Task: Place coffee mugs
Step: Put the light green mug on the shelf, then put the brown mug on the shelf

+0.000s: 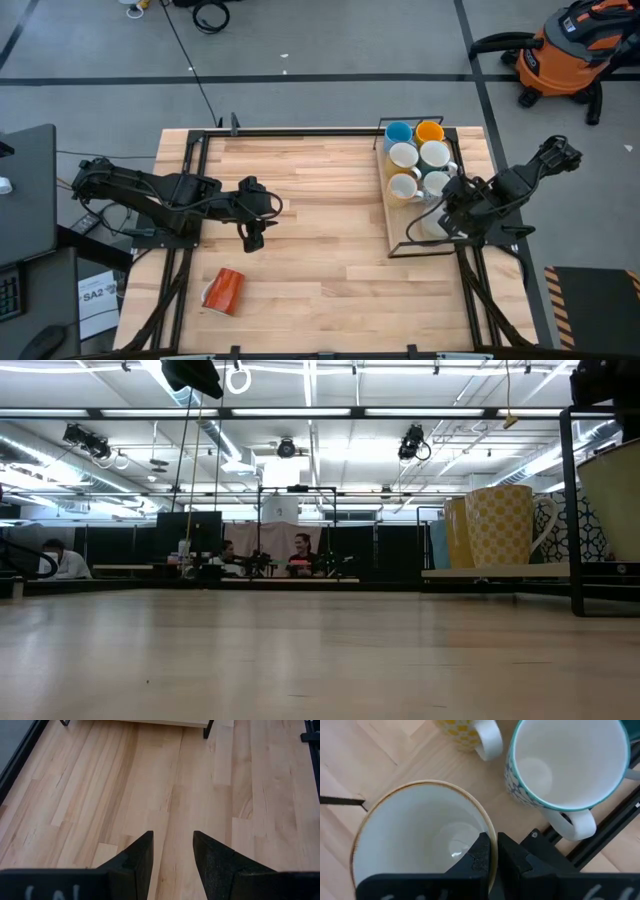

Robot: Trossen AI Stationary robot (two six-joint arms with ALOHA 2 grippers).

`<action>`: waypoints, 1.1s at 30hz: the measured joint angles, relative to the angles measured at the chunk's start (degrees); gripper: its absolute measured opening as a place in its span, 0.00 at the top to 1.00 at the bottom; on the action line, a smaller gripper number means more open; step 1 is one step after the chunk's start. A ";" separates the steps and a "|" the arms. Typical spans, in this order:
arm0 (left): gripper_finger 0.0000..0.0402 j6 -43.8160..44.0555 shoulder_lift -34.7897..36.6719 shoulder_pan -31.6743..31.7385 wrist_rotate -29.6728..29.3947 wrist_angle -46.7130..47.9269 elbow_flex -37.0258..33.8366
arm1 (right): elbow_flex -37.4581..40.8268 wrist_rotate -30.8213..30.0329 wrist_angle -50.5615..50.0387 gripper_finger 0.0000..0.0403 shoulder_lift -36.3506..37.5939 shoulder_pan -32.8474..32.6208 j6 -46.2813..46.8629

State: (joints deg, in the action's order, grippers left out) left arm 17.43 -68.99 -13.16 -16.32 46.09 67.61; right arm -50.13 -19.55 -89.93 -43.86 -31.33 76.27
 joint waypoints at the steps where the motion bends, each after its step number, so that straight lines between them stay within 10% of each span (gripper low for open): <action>1: 0.64 0.00 0.00 0.01 -0.02 -0.02 0.02 | 0.00 -0.04 -0.04 0.94 0.00 0.01 0.06; 33: 0.64 0.00 -0.02 0.01 0.00 -0.02 0.02 | 0.00 4.10 -0.09 0.68 0.00 0.00 -4.02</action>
State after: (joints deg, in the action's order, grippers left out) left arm 17.43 -69.01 -13.15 -16.32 46.07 67.63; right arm -50.13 -15.46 -90.02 -43.86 -31.33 72.25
